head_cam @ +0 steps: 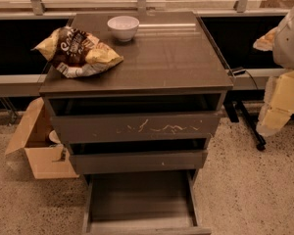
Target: Place brown chip bag into bottom drawer
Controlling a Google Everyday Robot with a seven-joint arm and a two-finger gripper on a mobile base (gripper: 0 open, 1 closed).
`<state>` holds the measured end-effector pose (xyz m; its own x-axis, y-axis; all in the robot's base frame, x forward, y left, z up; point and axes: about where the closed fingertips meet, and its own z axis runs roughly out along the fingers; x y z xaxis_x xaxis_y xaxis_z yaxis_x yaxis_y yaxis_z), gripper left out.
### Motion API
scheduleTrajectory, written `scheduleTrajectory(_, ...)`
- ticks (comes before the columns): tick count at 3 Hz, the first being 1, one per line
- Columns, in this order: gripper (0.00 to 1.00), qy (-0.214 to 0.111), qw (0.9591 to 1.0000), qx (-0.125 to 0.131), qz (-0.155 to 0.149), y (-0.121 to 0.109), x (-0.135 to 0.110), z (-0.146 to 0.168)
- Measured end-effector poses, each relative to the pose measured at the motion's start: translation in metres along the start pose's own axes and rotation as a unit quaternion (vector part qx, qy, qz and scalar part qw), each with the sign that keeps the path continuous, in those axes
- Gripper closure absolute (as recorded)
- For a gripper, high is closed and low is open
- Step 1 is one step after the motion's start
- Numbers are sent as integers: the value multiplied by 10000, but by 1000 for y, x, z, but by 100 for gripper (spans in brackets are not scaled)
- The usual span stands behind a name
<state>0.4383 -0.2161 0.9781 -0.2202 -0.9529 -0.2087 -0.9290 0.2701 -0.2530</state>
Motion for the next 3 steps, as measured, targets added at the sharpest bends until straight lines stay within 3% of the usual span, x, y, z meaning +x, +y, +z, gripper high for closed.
scheduleTrajectory(1, 0, 0, 10000, 0, 0, 0, 0, 0)
scheduleTrajectory(3, 0, -722, 9971, -41, 216, -37, -66, 29)
